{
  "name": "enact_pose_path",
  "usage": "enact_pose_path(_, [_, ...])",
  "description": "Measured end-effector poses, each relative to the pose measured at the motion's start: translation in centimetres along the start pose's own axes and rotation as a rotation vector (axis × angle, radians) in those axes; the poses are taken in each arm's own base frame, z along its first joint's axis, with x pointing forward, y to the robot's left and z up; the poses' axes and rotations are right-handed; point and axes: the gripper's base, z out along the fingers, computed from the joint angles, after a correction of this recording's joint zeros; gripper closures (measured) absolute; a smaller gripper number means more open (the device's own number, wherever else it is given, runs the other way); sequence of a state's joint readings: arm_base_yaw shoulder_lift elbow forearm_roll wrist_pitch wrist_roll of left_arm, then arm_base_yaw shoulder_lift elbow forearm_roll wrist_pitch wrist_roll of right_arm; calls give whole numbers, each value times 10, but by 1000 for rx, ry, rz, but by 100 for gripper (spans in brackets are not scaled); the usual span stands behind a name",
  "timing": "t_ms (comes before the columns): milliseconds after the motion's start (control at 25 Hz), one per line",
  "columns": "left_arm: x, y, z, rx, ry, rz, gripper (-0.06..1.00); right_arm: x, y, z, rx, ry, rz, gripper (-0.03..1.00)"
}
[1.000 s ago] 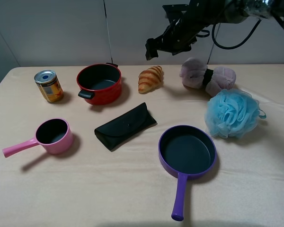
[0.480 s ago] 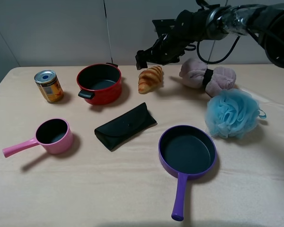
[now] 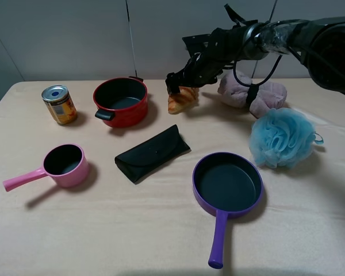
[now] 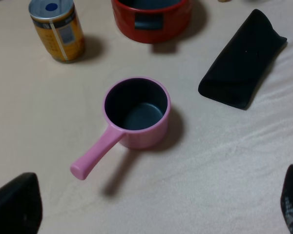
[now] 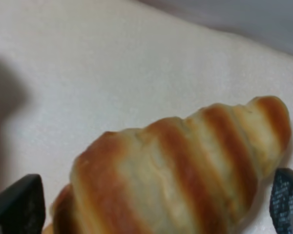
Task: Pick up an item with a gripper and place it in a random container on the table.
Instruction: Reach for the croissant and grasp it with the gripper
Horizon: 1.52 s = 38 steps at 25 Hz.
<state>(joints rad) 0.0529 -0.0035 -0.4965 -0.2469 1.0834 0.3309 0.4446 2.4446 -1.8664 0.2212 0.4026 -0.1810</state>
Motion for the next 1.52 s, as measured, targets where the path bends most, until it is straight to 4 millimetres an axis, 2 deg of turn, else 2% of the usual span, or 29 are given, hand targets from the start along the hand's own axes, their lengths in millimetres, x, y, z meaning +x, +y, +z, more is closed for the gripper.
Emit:
enact_pose_path(240, [0,0,0,0,0,0,-5,6,-2,10,6,3,-2,27])
enact_pose_path(840, [0,0,0,0,0,0,-5,10,-2,14,8,5,5,28])
enact_pose_path(1040, [0,0,0,0,0,0,-5,10,0,14,3,14,4,44])
enact_pose_path(1520, [0,0,0,0,0,0,-5,11,1,14,-1,33,2,45])
